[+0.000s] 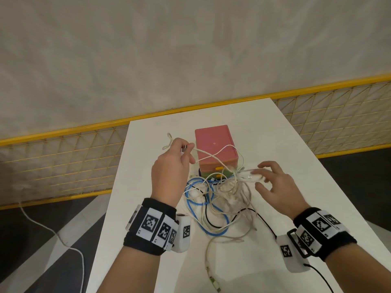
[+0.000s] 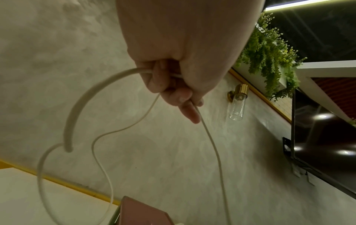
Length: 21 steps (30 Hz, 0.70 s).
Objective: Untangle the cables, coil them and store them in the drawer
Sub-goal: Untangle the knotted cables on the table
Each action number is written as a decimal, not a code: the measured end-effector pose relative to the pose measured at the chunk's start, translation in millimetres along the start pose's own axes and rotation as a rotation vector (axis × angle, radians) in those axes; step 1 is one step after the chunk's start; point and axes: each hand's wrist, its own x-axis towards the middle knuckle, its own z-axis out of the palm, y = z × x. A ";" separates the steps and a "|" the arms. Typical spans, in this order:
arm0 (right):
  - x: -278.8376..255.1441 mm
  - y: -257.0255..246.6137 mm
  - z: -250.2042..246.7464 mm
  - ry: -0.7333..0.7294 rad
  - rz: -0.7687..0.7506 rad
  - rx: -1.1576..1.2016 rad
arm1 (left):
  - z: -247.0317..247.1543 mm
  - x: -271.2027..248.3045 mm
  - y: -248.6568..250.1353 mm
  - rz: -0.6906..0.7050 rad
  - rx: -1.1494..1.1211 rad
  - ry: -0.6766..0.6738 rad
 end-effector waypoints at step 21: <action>3.0 -22.0 24.2 -0.194 -0.172 0.206 | -32.7 14.2 -4.2 -0.060 -0.072 0.248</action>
